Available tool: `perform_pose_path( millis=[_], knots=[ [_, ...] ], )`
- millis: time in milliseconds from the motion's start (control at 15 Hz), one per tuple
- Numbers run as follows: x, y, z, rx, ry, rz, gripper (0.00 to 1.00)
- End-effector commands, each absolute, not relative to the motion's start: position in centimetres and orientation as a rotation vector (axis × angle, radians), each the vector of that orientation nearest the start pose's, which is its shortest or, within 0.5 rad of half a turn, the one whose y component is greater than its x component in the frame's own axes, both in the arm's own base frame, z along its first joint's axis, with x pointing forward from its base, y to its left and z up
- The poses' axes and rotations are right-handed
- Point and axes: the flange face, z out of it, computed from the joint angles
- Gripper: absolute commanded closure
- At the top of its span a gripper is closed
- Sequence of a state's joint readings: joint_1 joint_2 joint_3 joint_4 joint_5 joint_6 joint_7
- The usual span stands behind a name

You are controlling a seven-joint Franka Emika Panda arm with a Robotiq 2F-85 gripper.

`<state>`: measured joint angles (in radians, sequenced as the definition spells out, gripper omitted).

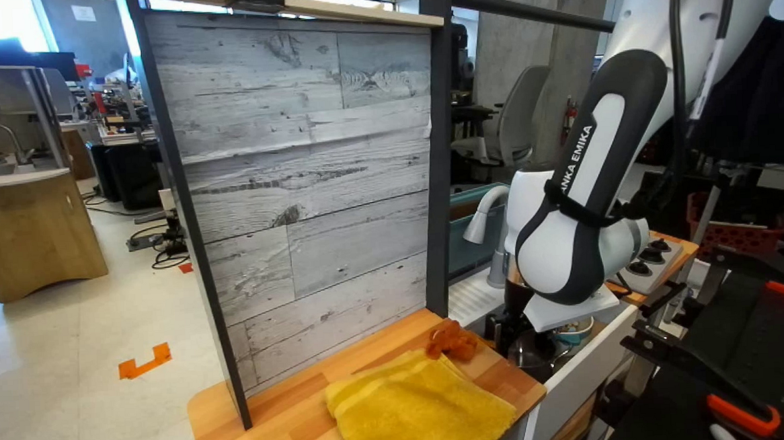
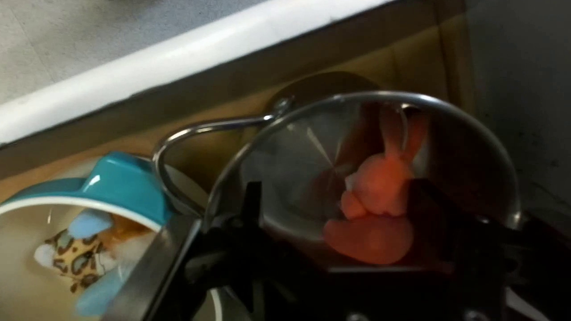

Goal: Wipe the counter with the towel. Remove the things from the dishes in the sink and put them on the counter and the stove

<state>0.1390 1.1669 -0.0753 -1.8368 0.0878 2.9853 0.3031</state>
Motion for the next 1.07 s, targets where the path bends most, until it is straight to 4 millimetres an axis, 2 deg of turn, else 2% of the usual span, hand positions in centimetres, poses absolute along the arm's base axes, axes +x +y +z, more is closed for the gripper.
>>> perform_pose_path(
  millis=[0, 267, 467, 600, 667, 1000],
  knots=[
    [55.3, 2.8, -10.7, -3.161, 0.478, -0.017, 0.47],
    [55.3, 3.2, -10.4, -3.156, 0.46, -0.046, 0.79],
    [54.9, 4.2, -8.9, -3.139, 0.433, -0.051, 0.98],
    [54.0, 5.0, -7.0, -3.147, 0.383, -0.071, 1.0],
    [53.5, 5.2, -5.8, -3.157, 0.353, -0.108, 0.97],
    [50.3, 7.1, 1.6, -3.157, 0.199, -0.314, 0.98]
  ],
)
